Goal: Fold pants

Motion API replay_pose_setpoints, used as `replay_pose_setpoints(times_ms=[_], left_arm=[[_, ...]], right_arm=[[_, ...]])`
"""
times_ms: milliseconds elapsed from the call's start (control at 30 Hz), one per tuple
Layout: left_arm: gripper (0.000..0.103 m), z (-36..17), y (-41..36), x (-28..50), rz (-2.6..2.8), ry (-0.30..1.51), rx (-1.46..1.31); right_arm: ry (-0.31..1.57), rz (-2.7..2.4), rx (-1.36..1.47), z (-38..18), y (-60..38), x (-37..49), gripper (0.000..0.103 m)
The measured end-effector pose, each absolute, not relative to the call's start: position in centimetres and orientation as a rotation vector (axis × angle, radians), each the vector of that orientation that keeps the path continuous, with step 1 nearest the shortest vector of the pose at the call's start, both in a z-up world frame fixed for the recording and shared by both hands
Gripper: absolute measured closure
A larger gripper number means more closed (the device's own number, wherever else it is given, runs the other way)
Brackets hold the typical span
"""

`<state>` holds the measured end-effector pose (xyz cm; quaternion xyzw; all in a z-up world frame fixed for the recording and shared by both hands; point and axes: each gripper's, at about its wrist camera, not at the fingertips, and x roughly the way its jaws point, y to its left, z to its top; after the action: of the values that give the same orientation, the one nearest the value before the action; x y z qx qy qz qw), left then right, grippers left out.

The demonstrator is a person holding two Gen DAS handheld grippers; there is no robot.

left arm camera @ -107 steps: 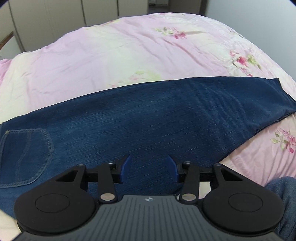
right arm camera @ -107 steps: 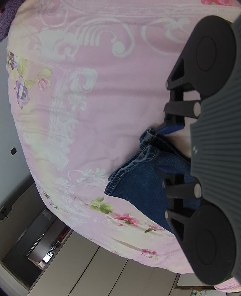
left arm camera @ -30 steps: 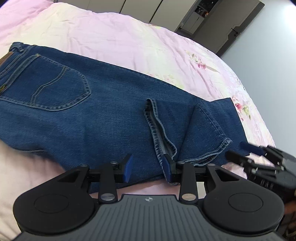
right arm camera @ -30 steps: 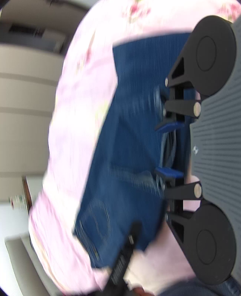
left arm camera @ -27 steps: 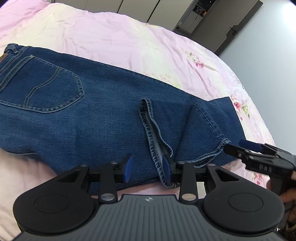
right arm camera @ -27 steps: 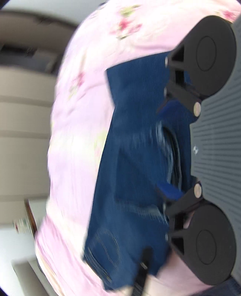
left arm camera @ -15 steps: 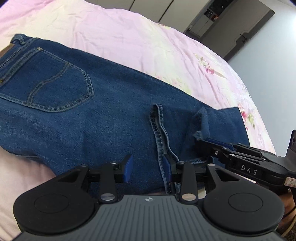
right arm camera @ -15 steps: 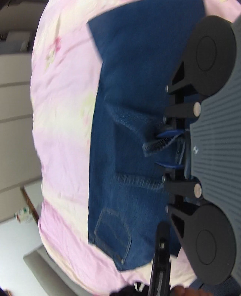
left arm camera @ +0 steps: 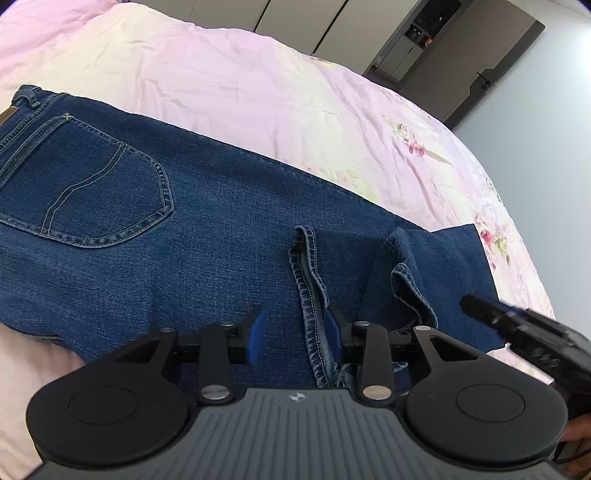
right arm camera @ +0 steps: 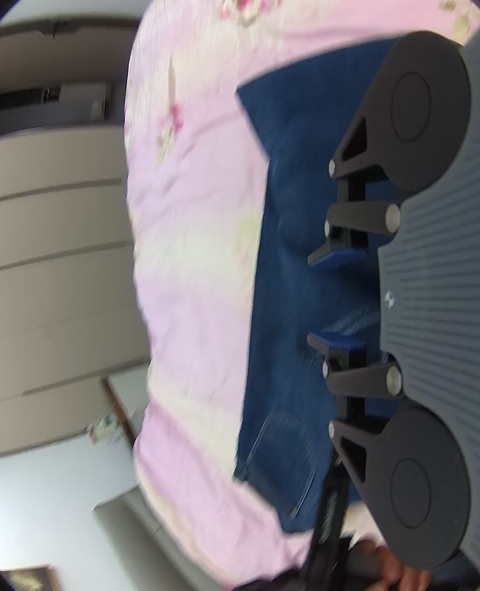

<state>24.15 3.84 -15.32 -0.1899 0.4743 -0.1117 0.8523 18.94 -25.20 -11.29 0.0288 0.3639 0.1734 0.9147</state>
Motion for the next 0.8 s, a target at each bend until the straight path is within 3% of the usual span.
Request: replay_pose_setpoints(times_ms=[67,267,667,800], left_arm=[[0.063,-15.4,3.5,24.2,-0.240,1.003,-0.391],[0.063,-15.2,3.5,24.1,-0.243,0.998,-0.391],[0.054,-16.6,4.2,24.7,-0.296,1.039,-0.527],[0.044,-18.2,2.7,24.9,-0.325,1.091,-0.559]], right_arm=[[0.817,0.314,-0.015,-12.9,-25.6,19.3,0.089],[0.907,0.438,-0.175,-17.8,-22.0,21.1,0.091],[0.806,0.561,-0.245,-16.0,-17.5,21.2,0.089],[0.821,0.490,-0.258,-15.4,-20.3,18.7,0.089]])
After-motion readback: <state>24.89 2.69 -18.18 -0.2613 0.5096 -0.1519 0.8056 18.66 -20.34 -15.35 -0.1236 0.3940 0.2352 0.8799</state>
